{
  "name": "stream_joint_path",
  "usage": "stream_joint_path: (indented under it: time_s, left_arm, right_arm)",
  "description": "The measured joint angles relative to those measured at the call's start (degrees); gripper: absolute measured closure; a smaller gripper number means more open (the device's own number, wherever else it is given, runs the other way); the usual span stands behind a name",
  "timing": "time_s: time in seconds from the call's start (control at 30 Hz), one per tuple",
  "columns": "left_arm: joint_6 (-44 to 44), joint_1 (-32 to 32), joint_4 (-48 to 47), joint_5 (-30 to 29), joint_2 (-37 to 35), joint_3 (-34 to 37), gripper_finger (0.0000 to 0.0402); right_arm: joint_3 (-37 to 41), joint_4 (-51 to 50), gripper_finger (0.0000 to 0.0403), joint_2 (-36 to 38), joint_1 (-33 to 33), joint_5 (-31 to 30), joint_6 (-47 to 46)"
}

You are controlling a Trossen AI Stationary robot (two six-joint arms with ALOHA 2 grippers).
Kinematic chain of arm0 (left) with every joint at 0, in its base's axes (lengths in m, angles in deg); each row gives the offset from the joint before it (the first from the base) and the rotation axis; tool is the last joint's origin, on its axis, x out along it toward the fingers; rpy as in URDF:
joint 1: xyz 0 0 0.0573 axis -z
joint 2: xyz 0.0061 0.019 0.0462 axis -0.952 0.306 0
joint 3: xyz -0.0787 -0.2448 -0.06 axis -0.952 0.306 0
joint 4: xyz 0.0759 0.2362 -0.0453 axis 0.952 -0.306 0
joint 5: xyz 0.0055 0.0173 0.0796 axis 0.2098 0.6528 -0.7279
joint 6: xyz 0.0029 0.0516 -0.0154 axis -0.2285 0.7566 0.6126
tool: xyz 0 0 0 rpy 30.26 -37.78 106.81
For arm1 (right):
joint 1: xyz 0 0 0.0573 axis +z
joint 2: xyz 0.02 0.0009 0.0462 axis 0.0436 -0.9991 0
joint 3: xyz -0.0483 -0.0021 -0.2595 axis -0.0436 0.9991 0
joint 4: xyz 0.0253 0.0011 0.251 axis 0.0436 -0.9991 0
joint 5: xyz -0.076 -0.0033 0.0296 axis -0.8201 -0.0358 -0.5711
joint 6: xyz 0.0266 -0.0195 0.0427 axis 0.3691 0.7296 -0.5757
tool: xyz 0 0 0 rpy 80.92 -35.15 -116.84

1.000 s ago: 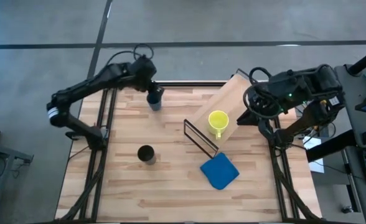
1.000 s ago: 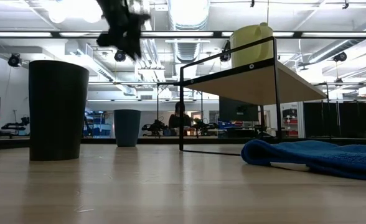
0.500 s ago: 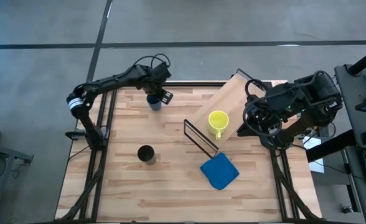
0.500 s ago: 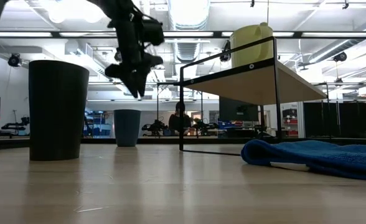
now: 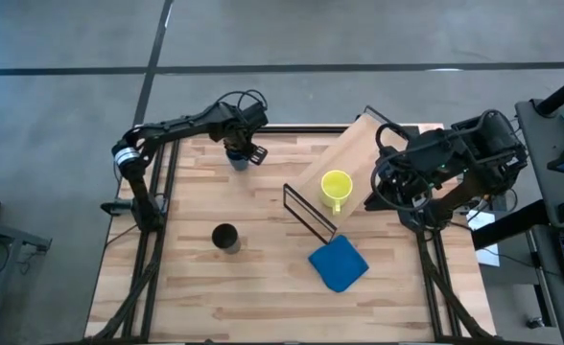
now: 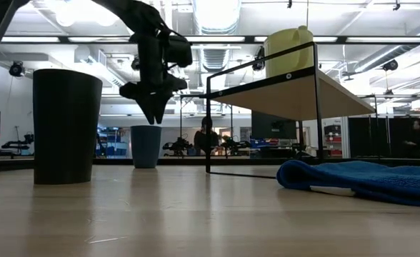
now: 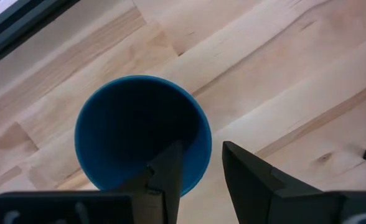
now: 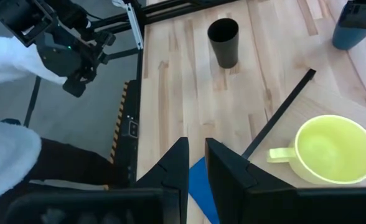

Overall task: Stack small to large cups/mugs on shelf
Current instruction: Put the blue cup on the shelf

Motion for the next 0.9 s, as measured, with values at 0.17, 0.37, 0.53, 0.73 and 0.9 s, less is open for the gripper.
stream_joint_path:
  time_s: [0.17, 0.37, 0.53, 0.73, 0.9]
  left_arm:
    - [0.0, 0.0, 0.02, -0.03, 0.46, 0.0, 0.0301]
    - [-1.21, 0.0, 0.04, 0.02, 1.15, 0.02, 0.0302]
    - [-1.27, 0.0, 0.16, 0.04, 1.27, 0.06, 0.0303]
    - [-1.31, 0.0, 0.48, 0.07, 1.27, 1.06, 0.0326]
    - [-1.33, 0.0, 0.61, 0.1, 1.27, 2.23, 0.0346]
  right_arm:
    - [0.07, 0.0, 0.0355, 0.0, 0.0, 0.0, 0.0]
    - [0.08, 0.0, 0.0355, 0.0, 0.0, 0.0, 0.5]
    - [0.1, 0.0, 0.0355, 0.0, 0.0, 0.0, 0.48]
    - [0.14, 0.0, 0.0355, 0.0, 0.0, 0.0, 0.49]
    - [0.14, 0.0, 0.0355, 0.0, 0.0, 0.0, 0.63]
